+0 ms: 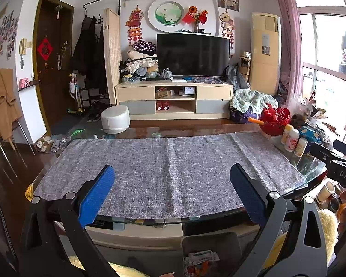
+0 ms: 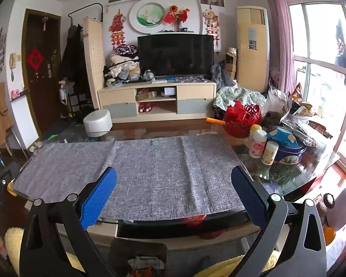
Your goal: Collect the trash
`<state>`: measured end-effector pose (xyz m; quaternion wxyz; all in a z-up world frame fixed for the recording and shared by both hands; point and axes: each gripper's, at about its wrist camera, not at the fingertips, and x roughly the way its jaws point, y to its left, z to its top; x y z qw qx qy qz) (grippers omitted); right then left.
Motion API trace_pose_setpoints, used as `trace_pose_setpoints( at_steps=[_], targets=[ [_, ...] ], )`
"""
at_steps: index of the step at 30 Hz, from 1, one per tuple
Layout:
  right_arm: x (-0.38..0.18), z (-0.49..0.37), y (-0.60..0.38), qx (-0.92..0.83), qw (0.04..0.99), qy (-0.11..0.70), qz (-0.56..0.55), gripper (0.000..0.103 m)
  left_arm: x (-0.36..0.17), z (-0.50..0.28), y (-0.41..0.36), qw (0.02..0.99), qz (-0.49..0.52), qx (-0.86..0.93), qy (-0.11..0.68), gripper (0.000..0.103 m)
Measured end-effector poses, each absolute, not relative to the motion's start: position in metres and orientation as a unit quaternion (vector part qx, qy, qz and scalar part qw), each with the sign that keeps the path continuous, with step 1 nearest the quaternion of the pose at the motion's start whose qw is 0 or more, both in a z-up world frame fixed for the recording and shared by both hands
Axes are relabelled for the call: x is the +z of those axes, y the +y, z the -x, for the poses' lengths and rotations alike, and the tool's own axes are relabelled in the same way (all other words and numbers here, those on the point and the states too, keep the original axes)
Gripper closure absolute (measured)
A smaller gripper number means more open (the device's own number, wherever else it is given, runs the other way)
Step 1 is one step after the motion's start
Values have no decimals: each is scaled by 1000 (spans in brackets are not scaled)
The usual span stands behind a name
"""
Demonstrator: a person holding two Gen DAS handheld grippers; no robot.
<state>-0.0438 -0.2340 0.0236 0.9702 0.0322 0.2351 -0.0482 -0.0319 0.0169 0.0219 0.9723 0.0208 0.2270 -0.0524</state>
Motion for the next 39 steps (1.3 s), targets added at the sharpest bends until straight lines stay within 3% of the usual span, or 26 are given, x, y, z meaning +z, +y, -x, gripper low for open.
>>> trace_pose_setpoints(
  at_steps=[39],
  targets=[
    [26,44,-223,-44,969,238,-37,3,22,32,10,972,-19,-52,228,8]
  ],
)
